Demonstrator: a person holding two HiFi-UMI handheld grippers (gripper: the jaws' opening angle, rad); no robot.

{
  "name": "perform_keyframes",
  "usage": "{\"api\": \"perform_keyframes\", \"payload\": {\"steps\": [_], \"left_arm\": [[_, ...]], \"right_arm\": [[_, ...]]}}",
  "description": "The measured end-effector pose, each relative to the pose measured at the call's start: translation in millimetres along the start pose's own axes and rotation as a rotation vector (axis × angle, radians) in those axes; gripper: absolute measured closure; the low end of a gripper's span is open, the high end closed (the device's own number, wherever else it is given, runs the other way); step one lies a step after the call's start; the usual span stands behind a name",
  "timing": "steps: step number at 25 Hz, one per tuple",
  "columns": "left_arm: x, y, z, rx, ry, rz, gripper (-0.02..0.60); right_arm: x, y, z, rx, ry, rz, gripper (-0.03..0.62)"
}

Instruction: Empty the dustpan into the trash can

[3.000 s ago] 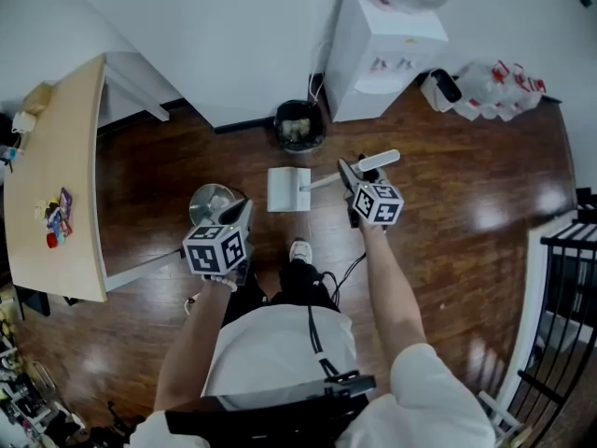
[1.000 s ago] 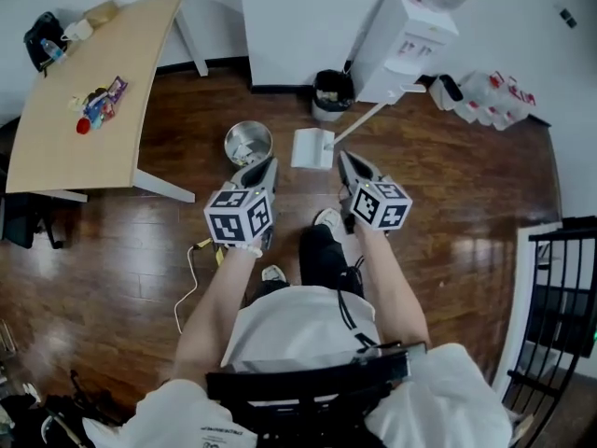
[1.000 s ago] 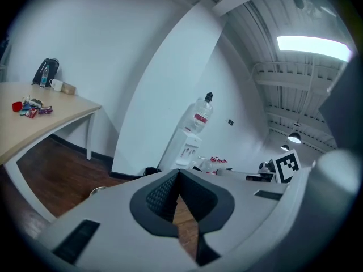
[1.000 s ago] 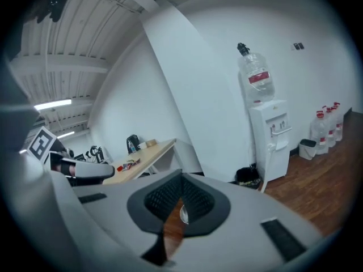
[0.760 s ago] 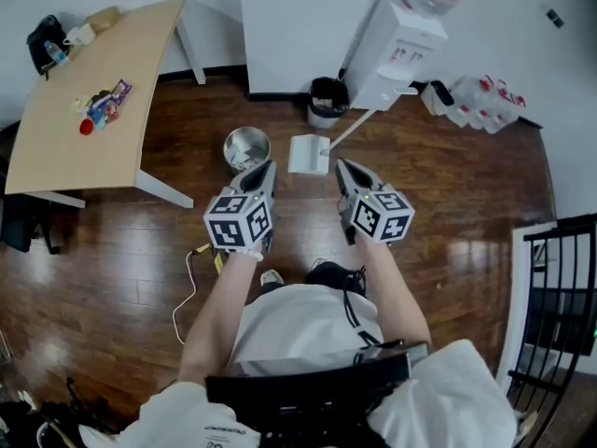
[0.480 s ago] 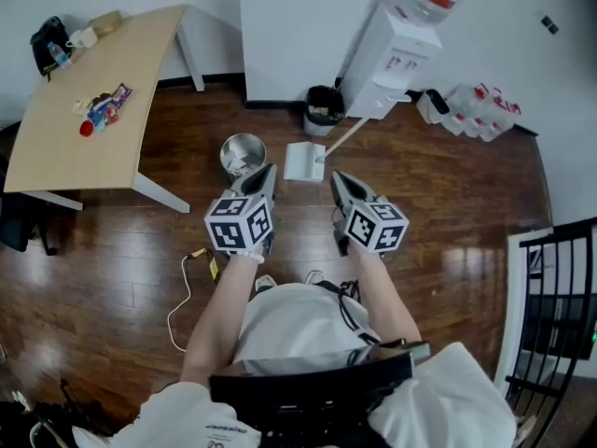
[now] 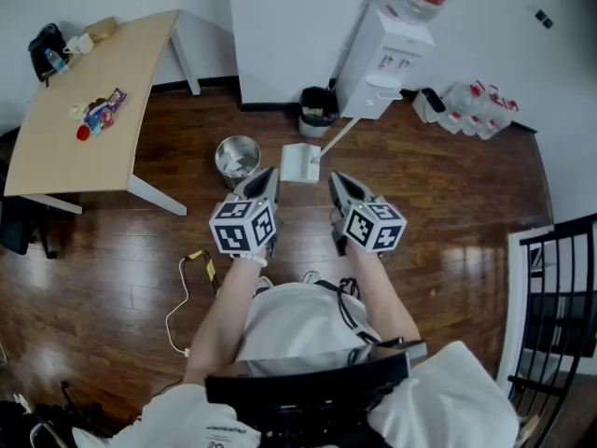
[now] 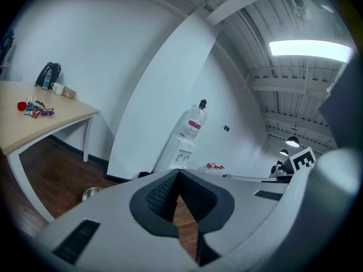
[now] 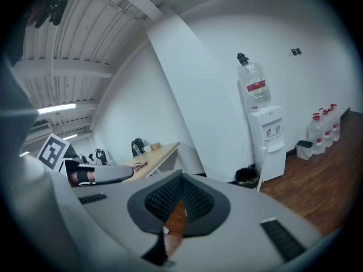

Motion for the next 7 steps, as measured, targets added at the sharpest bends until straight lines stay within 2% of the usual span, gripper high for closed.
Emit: {"api": "perform_keyframes", "payload": {"steps": [7], "left_arm": [[9.2, 0.8, 2.4, -0.002, 0.001, 0.008, 0.586]], "right_arm": [[9.0, -1.3, -1.7, -0.009, -0.006, 0.001, 0.594]]}}
Point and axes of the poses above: the fingertips, and each gripper's own axes: z forward along the fingers, x to its right, y out of its underside, the point moved 8 cm from there along -z, backward along the fingers, and after that the axes turned 3 degrees about -y, right-handed, at the moved point
